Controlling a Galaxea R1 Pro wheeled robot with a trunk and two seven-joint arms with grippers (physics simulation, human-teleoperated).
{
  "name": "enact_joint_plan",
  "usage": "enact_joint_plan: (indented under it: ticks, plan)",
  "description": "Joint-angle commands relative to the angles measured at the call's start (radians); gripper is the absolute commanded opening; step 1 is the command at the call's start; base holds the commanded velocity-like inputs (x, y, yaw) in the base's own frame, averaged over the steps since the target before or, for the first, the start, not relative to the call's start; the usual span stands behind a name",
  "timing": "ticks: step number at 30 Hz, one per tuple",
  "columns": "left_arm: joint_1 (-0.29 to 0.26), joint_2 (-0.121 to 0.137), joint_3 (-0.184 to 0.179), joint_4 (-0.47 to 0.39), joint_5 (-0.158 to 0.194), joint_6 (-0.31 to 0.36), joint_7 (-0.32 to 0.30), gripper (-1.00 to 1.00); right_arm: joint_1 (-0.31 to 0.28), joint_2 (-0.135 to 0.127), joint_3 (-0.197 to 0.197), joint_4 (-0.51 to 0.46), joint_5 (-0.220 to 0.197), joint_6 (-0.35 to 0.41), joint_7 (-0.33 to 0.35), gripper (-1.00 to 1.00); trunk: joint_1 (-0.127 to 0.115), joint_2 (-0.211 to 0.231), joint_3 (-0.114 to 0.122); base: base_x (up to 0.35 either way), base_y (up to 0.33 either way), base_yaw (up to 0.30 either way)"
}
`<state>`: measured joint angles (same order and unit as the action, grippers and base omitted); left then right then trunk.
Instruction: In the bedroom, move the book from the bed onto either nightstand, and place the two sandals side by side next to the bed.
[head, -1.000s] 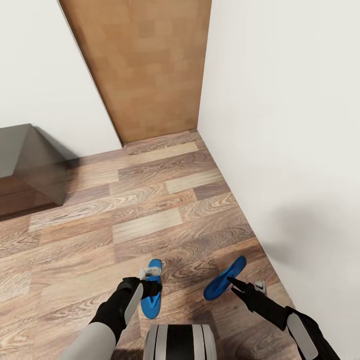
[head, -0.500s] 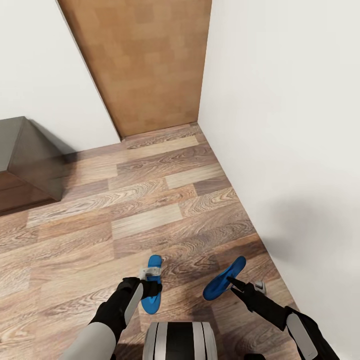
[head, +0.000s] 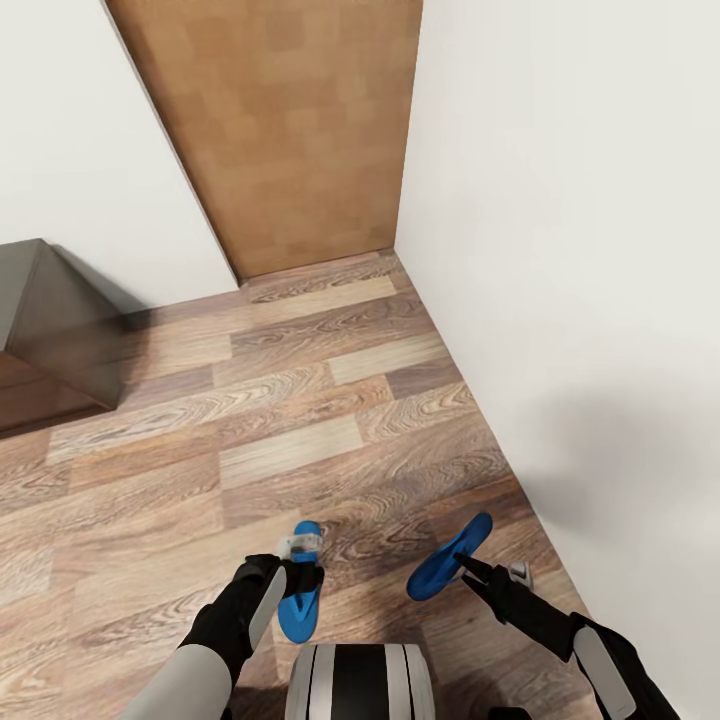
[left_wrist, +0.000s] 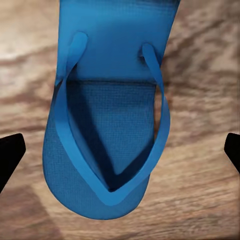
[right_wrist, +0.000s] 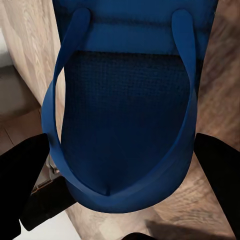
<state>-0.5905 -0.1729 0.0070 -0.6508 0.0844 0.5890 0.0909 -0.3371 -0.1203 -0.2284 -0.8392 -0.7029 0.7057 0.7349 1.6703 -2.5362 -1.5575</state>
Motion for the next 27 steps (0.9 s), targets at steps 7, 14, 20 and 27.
enact_joint_plan:
  ticks: [7,14,20,27]
  plan:
    - [0.000,0.000,0.002,-0.001,0.009,0.005,0.007,1.00,0.000,0.002,0.000,0.000,-0.003,0.006,0.001,-1.00,0.000,0.000,-0.001,0.090,-0.001,0.000]
    - [0.000,0.001,0.002,-0.002,0.009,0.005,0.008,1.00,0.000,0.004,0.001,0.000,-0.003,0.006,0.001,-1.00,0.000,0.000,-0.001,0.010,0.000,0.000]
    - [0.000,0.001,0.002,-0.002,0.009,0.005,0.009,1.00,0.000,0.004,0.001,0.000,-0.003,0.006,0.000,-1.00,0.000,0.000,-0.001,0.000,0.000,0.000]
    - [0.000,0.001,0.002,-0.002,0.009,0.005,0.009,1.00,0.000,0.005,0.002,0.000,-0.003,0.006,0.000,-1.00,0.000,0.000,-0.001,0.000,0.000,0.000]
